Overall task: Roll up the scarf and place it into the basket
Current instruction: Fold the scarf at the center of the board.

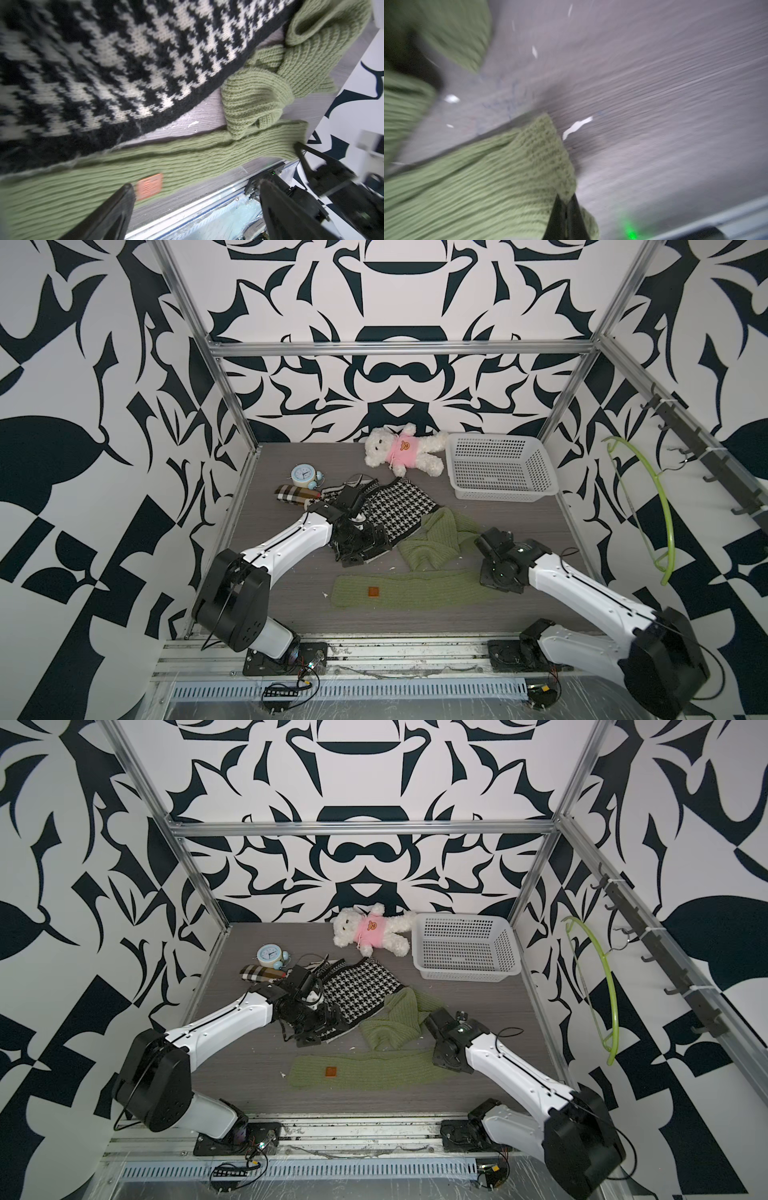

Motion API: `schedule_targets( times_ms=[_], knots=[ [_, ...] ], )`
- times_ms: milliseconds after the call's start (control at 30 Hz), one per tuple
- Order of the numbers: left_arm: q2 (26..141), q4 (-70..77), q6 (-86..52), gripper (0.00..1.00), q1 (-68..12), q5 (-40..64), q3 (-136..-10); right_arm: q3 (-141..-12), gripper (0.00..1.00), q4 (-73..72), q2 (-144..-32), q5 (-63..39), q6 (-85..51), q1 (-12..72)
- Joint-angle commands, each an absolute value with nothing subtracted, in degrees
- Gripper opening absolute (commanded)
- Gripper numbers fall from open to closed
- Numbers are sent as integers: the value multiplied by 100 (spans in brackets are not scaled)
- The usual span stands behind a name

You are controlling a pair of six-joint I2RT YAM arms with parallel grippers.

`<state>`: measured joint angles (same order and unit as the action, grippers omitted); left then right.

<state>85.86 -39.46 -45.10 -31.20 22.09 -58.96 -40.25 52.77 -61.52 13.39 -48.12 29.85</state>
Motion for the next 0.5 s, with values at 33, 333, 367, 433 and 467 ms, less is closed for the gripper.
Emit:
schedule_targets(
  times_ms=[33,333,367,433,467],
  knots=[
    [8168,-4032,-4352,99,-2669,2456,-5990,-5144,0,5963,-6076,1516,-4428,3286],
    [7687,-4249,-3911,99,-1133,2740,-5968,-7269,0,4979,-8428,547,-4421,5749],
    [7646,-4286,-3863,99,-1021,2774,-5945,-7462,0,4801,-8711,406,-4426,5905],
    [7575,-4319,-3786,99,-845,2859,-5879,-7739,0,4351,-9203,22,-4450,6139],
    [7541,-4319,-3756,99,-775,2887,-5824,-7899,1,4093,-9486,-189,-4462,6240]
  ],
)
